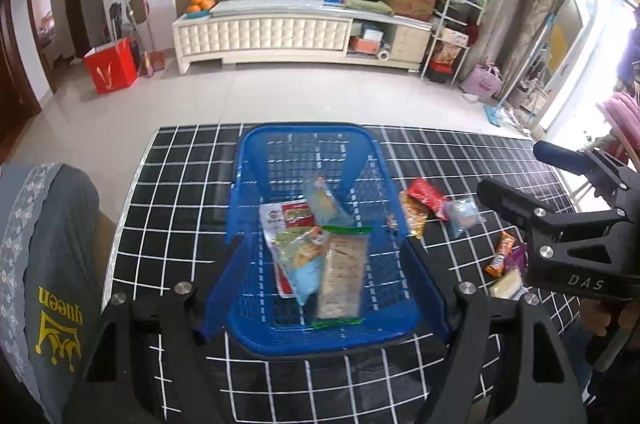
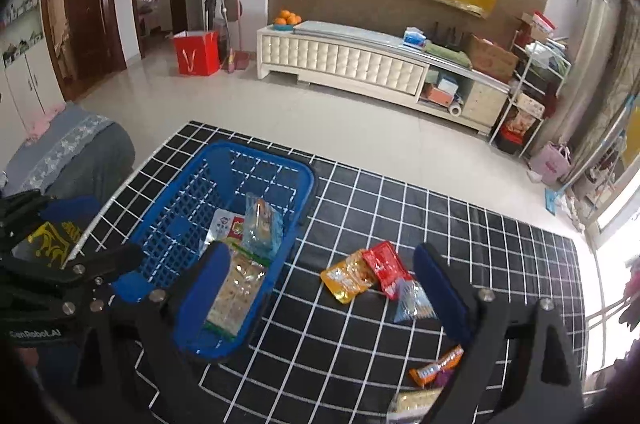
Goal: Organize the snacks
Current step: 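Move both grippers to the snacks on the mat beside the basket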
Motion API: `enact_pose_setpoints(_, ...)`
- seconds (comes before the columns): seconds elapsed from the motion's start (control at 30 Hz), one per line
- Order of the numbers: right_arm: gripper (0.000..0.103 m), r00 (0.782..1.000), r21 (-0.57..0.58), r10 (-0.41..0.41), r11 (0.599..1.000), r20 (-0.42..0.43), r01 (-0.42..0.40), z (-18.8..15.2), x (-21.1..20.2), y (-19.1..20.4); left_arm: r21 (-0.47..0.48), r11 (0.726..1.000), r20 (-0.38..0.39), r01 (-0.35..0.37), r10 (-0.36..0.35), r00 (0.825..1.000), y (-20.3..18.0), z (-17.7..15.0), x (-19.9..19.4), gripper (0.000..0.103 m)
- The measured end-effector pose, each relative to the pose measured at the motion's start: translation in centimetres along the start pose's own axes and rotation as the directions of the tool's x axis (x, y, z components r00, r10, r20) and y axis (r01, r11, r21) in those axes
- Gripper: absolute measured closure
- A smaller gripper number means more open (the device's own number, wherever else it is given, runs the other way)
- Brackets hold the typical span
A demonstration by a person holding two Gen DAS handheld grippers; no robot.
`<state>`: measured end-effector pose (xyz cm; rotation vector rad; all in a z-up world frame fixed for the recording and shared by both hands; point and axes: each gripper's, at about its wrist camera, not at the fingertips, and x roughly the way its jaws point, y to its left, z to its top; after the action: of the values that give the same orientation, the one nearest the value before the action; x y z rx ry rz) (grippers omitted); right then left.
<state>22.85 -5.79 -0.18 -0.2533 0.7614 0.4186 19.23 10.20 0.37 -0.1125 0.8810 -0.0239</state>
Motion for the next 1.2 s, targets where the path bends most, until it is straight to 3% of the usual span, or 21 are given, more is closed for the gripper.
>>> enact_pose_setpoints(0.27,0.008,1.000,0.063,-0.014,0.998,0.015,0.013,-2.3,-3.1,-3.1,0.093,0.996,0.056,-0.007,0.002,0.998,-4.9,-0.8,-2.4,0.027)
enact_pose_setpoints(0.53,0.008,1.000,0.183,-0.016,0.983,0.007,0.015,-5.6,-5.2,-8.6,0.164,0.986,0.049,0.029,-0.037,0.998,-10.5,-1.0,-2.6,0.027)
enact_pose_setpoints(0.83,0.008,0.997,0.275,-0.067,0.959,-0.040,0.075,-10.5,-5.7,-14.9,0.187,0.979,0.026,0.077,-0.083,0.996,-15.8,-2.3,0.1,0.027)
enact_pose_setpoints(1.03,0.008,0.994,0.318,-0.067,0.944,-0.091,0.093,-14.2,-5.1,-18.0,0.264,0.957,0.004,0.117,-0.123,0.992,-19.4,-4.4,2.3,0.027)
enact_pose_setpoints(1.13,0.008,0.992,0.343,-0.059,0.935,-0.112,0.094,-16.1,-4.6,-18.8,0.305,0.946,-0.014,0.113,-0.115,0.993,-20.7,-5.3,3.7,0.017)
enact_pose_setpoints(1.2,0.008,0.991,0.359,-0.050,0.929,-0.121,0.091,-17.3,-4.4,-19.0,0.322,0.937,-0.039,0.137,-0.132,0.991,-21.3,-6.0,4.7,0.016)
